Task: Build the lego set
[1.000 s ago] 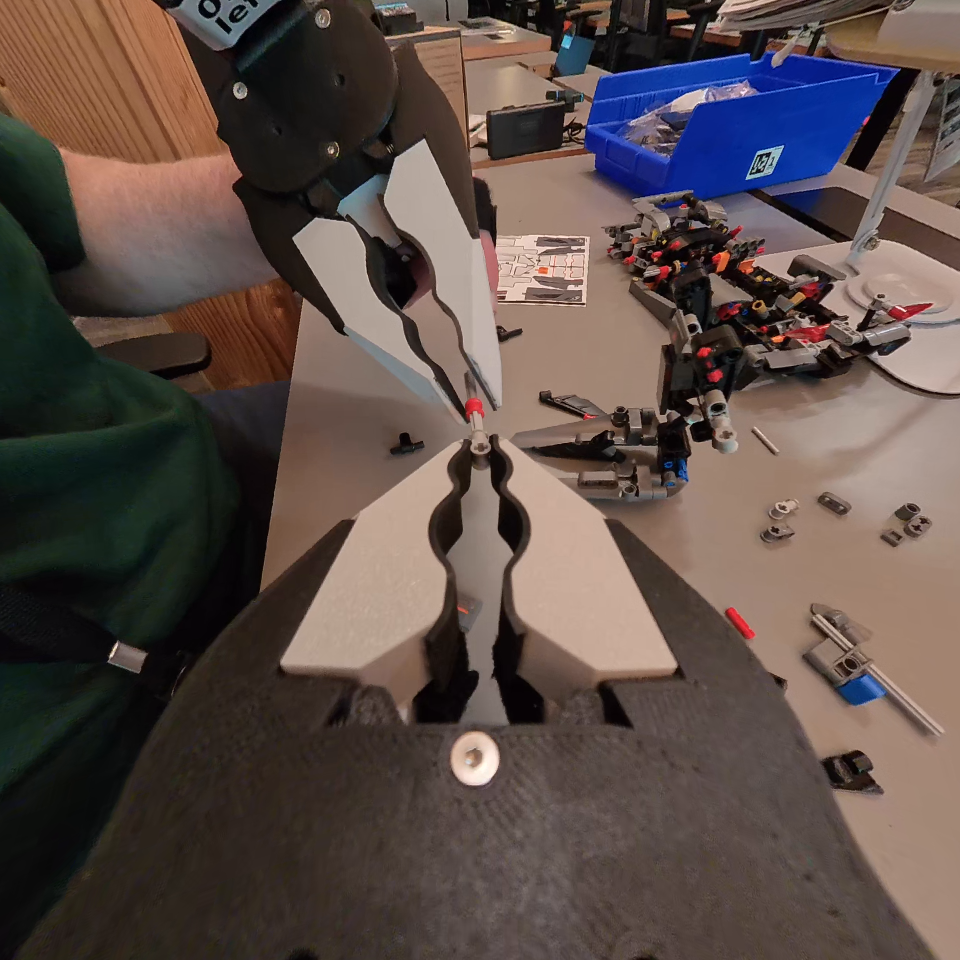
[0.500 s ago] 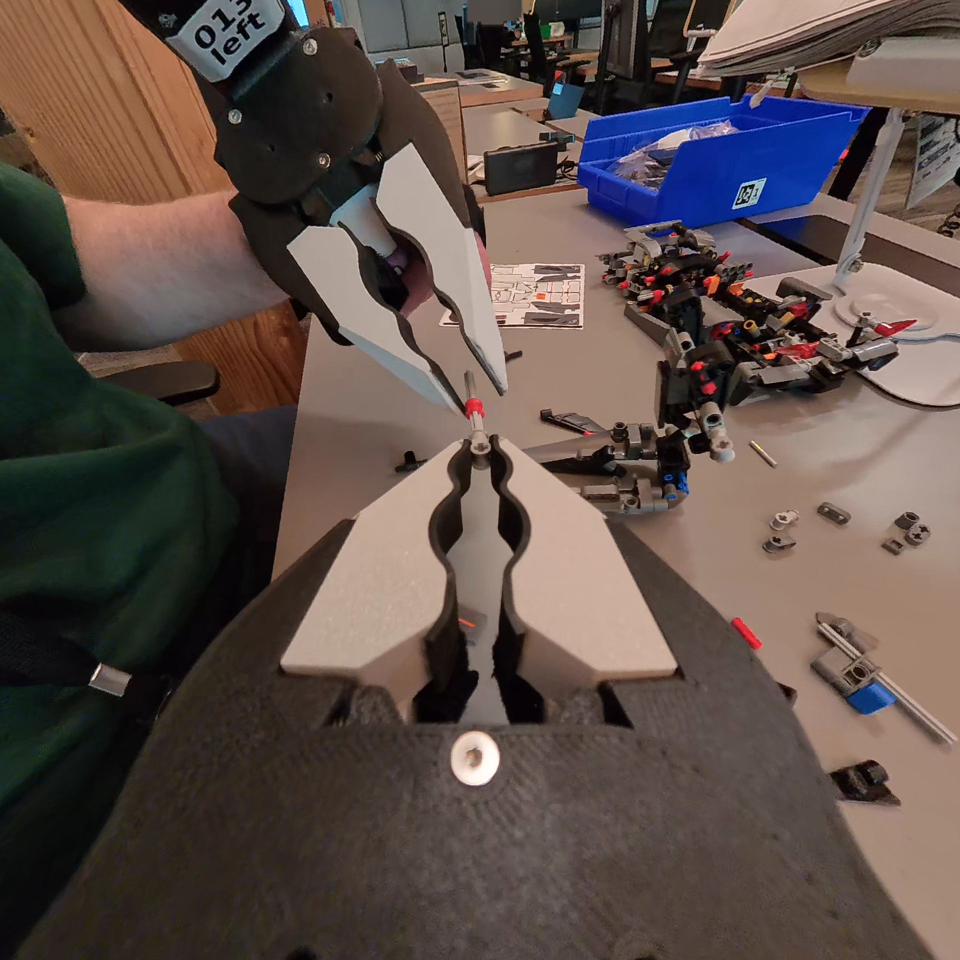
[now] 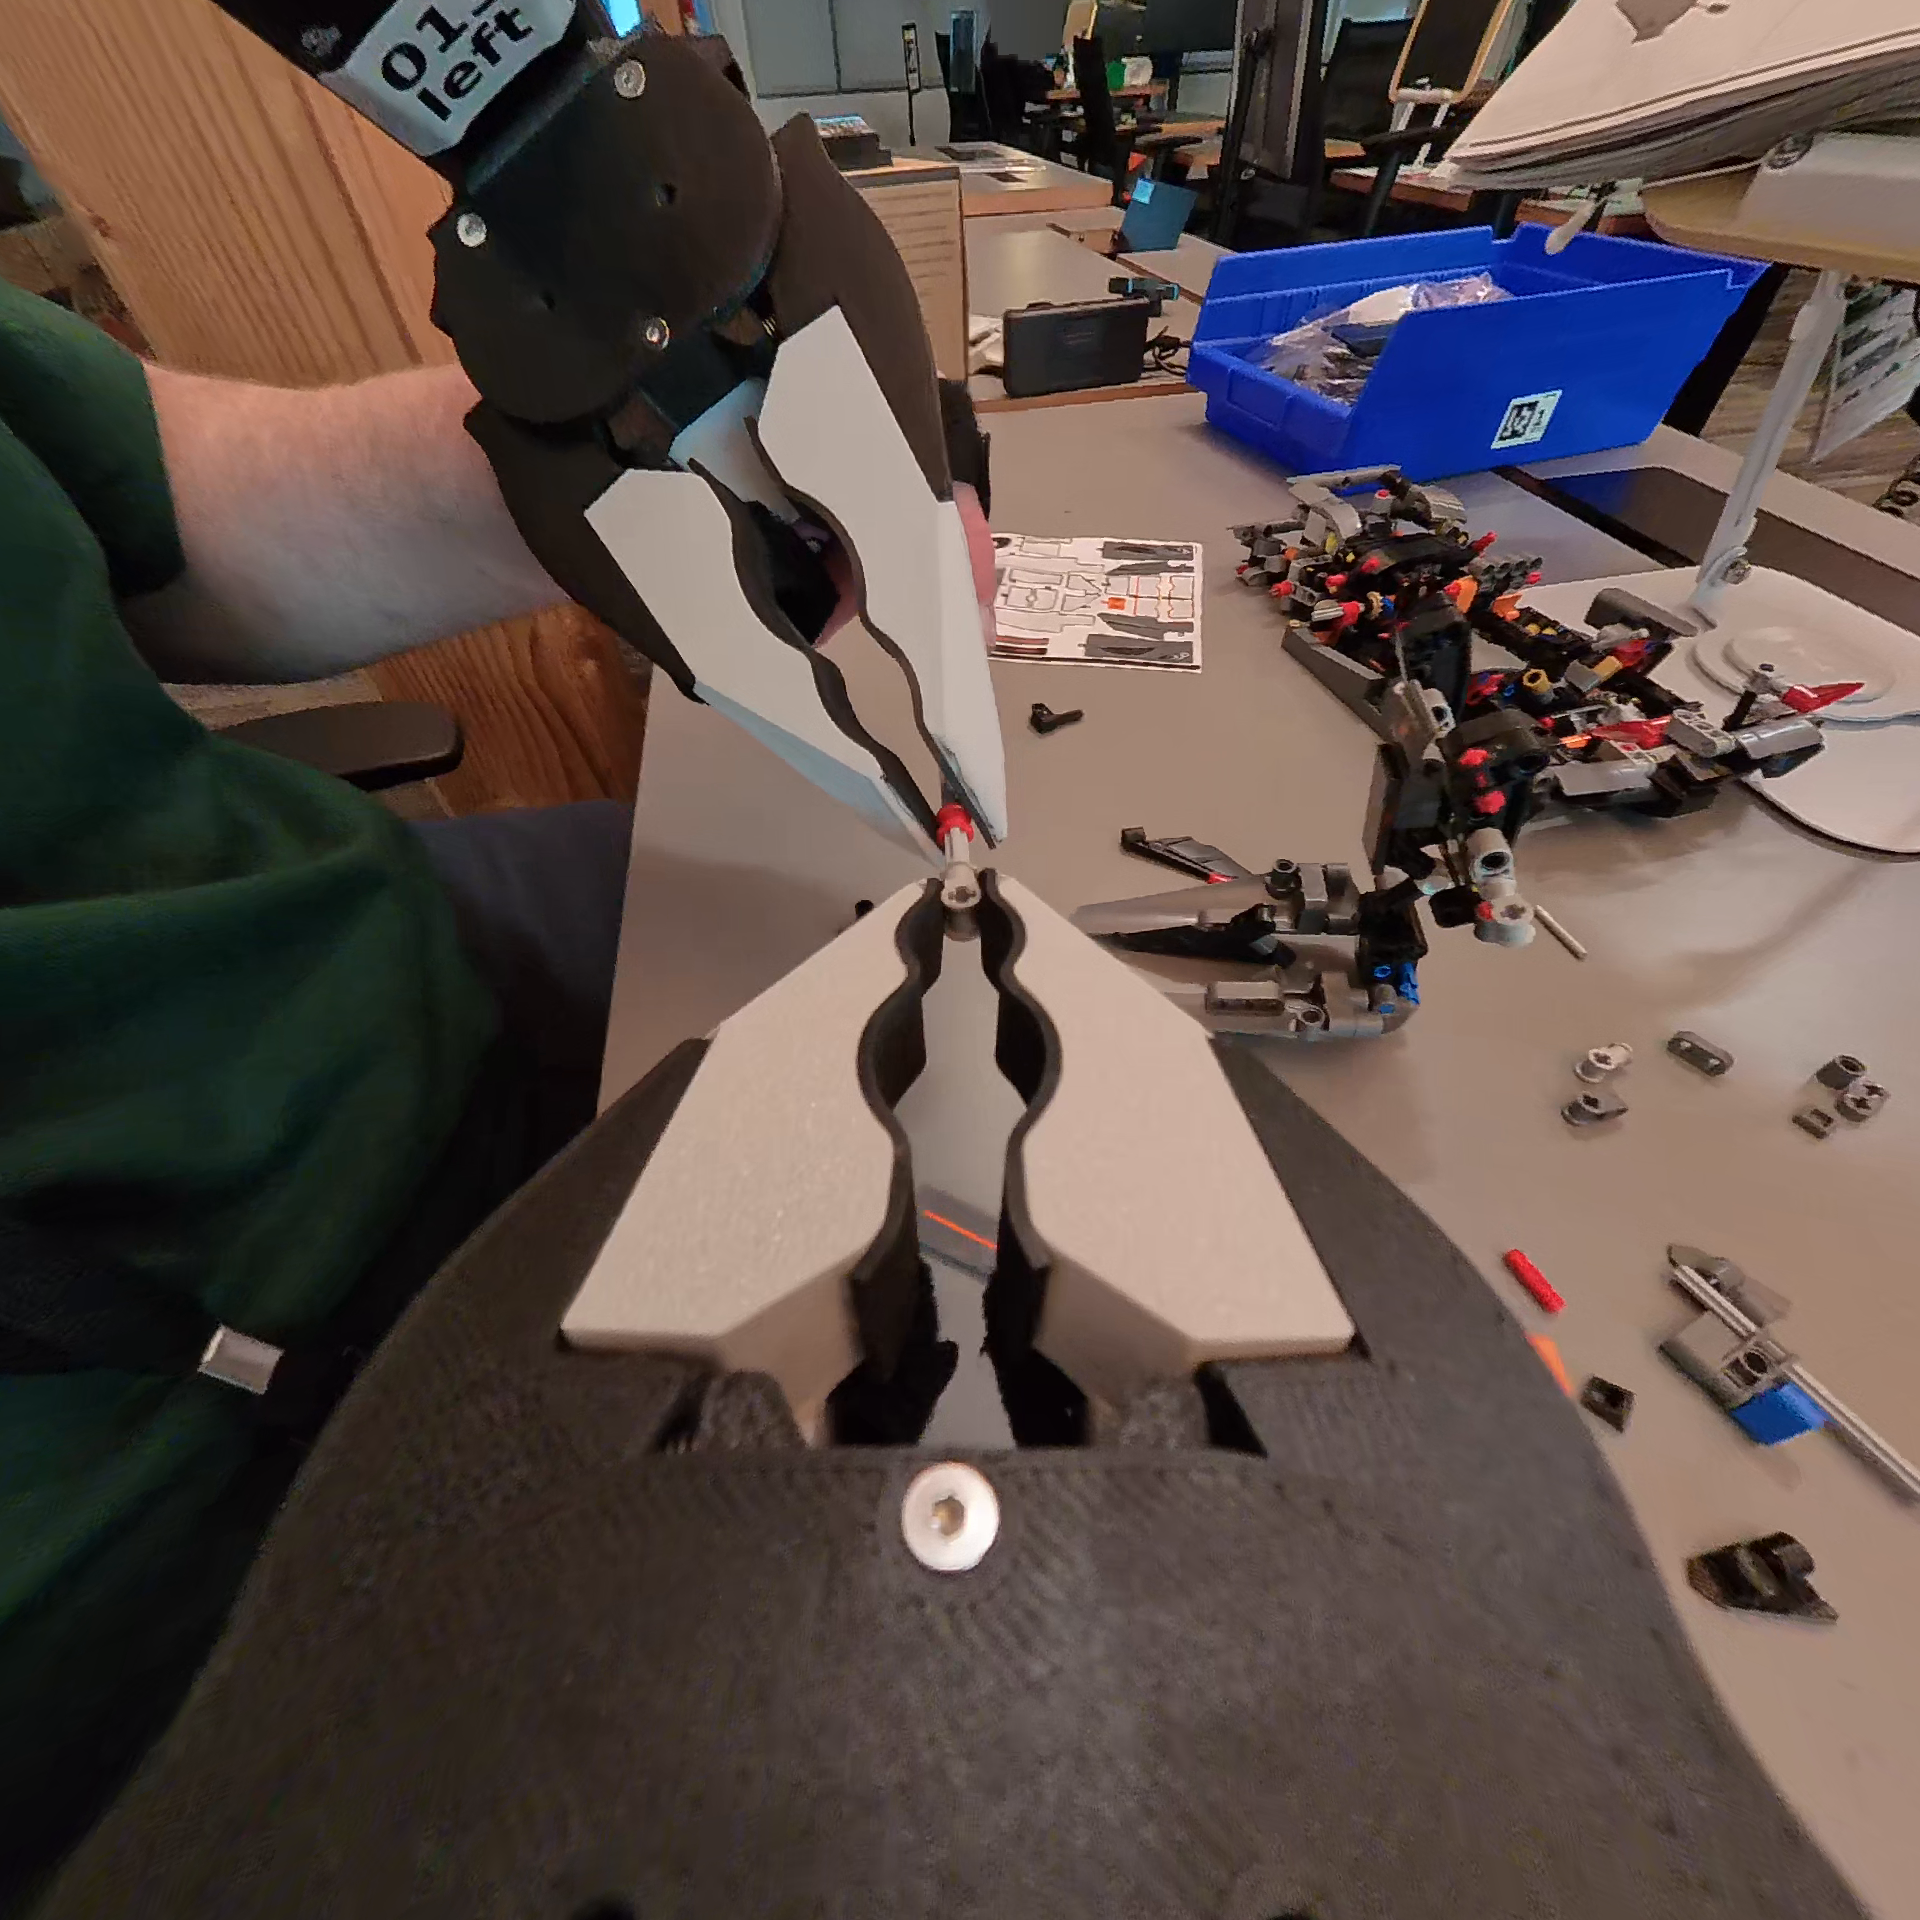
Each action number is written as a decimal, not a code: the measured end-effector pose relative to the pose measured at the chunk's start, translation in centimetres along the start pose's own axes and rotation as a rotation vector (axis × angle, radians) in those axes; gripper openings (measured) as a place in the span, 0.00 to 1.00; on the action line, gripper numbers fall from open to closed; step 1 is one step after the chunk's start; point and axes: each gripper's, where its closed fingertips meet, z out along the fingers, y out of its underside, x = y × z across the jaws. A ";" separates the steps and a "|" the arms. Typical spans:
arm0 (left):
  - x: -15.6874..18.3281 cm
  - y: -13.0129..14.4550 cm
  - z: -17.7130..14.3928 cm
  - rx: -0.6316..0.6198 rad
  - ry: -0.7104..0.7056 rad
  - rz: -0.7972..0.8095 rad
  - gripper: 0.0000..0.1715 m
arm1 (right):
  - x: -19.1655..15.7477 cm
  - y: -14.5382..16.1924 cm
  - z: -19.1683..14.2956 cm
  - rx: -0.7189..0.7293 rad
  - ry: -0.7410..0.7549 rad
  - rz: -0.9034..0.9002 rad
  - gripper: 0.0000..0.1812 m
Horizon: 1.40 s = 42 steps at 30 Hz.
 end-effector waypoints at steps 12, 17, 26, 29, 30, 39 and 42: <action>0.3 -0.5 -0.3 -0.022 -0.011 0.036 0.03 | -0.5 0.0 -0.2 -0.011 0.003 -0.032 0.02; 0.1 -0.7 -0.3 -0.024 -0.030 0.051 0.03 | -0.4 -0.1 -0.3 -0.011 0.001 -0.026 0.02; 0.4 -0.9 0.1 -0.048 -0.034 0.089 0.03 | -0.5 0.0 0.5 -0.038 0.015 -0.050 0.02; 0.1 -0.7 0.1 -0.065 -0.051 0.065 0.02 | -0.3 0.0 0.6 -0.022 0.010 -0.013 0.02; 0.2 -0.8 0.1 -0.056 -0.052 0.054 0.03 | -0.3 -0.1 0.6 -0.017 0.006 -0.011 0.02; -1.5 0.3 -0.9 -0.035 -0.102 -0.062 0.20 | 1.4 -0.2 -2.4 0.046 0.082 0.007 0.02; -1.7 1.8 -0.8 -0.072 -0.108 -0.086 0.20 | 2.3 0.6 -3.4 0.034 0.130 0.024 0.02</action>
